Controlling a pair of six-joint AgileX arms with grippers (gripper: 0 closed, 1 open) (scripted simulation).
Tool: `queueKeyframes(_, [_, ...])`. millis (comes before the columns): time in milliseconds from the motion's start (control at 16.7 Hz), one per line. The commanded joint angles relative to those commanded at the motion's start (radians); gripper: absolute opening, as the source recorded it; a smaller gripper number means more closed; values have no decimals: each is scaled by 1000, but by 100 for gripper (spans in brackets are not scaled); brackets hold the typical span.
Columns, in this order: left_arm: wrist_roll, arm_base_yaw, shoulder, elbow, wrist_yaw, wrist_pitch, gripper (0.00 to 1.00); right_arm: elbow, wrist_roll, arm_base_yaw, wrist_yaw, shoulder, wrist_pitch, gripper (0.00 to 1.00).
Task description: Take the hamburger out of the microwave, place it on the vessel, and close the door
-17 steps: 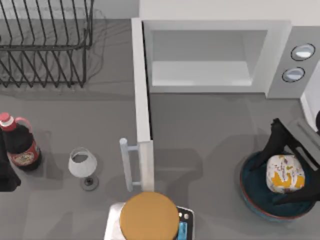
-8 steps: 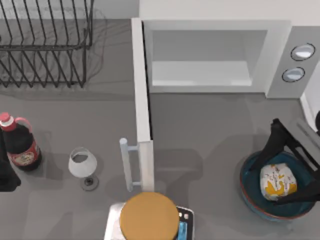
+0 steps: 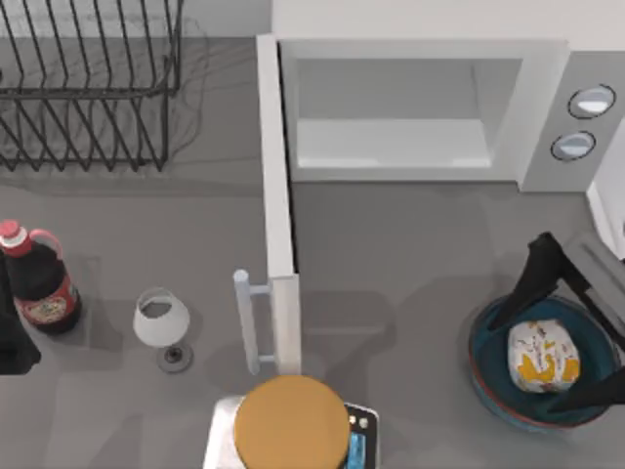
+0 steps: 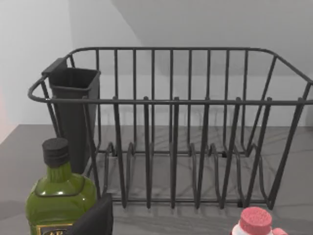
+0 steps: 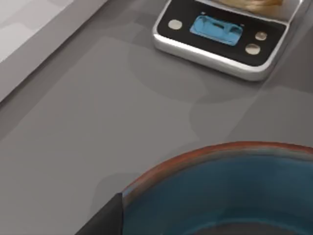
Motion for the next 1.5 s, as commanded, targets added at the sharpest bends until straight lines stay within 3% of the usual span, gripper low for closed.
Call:
queueKeyframes(360, [0, 0, 0, 0, 0, 0, 100, -211, 435, -3, 177, -398, 237, 100])
queueKeyframes(1140, [0, 0, 0, 0, 0, 0, 100, -905, 1936, -15, 759, -1731, 1014, 100])
queueKeyframes(1320, [0, 0, 0, 0, 0, 0, 100, -1035, 2173, -17, 868, -1960, 1160, 100])
queueKeyframes(1500, [0, 0, 0, 0, 0, 0, 100, -1124, 2315, -18, 942, -2097, 1259, 100])
